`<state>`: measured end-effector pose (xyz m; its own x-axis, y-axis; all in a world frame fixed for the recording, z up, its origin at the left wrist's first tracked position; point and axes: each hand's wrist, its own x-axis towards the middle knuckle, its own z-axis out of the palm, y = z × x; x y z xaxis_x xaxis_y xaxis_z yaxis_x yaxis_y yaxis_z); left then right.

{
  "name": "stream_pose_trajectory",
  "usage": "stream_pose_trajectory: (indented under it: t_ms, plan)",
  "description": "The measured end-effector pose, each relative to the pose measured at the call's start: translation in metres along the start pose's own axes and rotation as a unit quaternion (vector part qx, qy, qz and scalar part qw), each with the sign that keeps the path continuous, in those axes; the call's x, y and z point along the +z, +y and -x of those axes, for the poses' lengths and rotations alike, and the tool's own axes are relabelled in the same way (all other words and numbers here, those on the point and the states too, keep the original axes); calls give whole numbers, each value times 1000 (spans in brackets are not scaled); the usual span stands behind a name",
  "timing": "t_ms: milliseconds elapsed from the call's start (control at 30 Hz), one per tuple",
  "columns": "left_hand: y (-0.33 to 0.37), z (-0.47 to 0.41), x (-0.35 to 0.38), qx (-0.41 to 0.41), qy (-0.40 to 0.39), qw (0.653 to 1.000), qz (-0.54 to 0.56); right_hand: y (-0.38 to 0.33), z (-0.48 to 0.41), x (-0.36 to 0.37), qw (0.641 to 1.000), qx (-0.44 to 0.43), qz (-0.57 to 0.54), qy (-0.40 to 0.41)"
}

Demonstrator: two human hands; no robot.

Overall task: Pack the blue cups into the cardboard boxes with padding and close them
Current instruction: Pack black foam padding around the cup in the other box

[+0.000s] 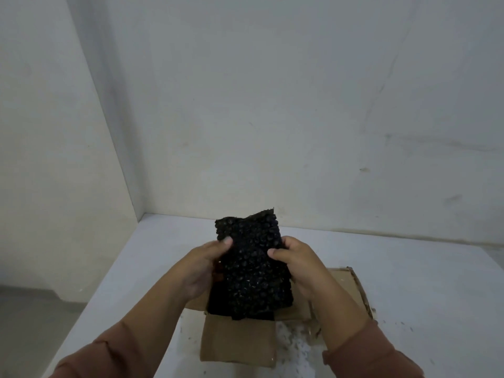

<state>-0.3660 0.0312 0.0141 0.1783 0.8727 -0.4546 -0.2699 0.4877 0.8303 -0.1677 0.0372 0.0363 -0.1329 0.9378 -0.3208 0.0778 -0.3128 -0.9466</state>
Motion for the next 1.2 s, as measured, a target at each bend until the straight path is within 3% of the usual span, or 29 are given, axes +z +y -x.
stream_pose_trajectory:
  t_ms: [100, 200, 267, 367, 467, 567, 633, 700, 733, 800, 867, 900, 1000, 1067, 1100, 1200]
  plan:
    - [-3, -1, 6, 6, 39, 997, -62, 7, -4, 9, 999, -10, 7, 32]
    - [-2, 1, 10, 44, 111, 988, -94, 15, -8, 11, 980, -98, 141, 104]
    - [-5, 3, 10, 90, 164, 971, -151, 17, -8, 10, 967, -133, 208, 61]
    - [-9, 7, 11, 163, 207, 933, -247, 19, -10, 8, 943, -105, 315, -4]
    - [-16, 3, 5, 195, 140, 916, -320, 19, -13, 7, 943, -78, 324, -1]
    - [-19, -2, -6, 151, 36, 897, -413, 17, -15, 4, 946, -45, 321, -10]
    - [-20, -5, -8, 129, 19, 874, -468, 15, -17, 2, 945, -23, 325, -24]
    - [-22, -9, -6, 123, 51, 849, -511, 16, -21, 1, 941, -9, 336, -40]
    - [-23, -11, -4, 130, 82, 825, -544, 17, -23, 2, 936, -5, 350, -46]
    - [-26, -14, -1, 156, 140, 734, -646, 19, -28, 5, 912, -2, 407, -47]
    - [-30, -16, 0, 173, 156, 632, -739, 26, -34, 8, 865, 7, 501, -36]
    - [-32, -15, 2, 169, 155, 598, -768, 29, -36, 10, 836, 9, 548, -29]
    - [-39, -14, 3, 146, 142, 544, -814, 40, -35, 16, 771, -27, 636, -10]
    - [-43, -15, 1, 140, 146, 539, -817, 47, -32, 19, 764, -75, 641, 13]
    - [-44, -15, 0, 138, 152, 553, -807, 51, -32, 19, 778, -92, 621, 30]
    - [-40, -15, 0, 146, 166, 675, -704, 52, -28, 18, 871, -101, 475, 79]
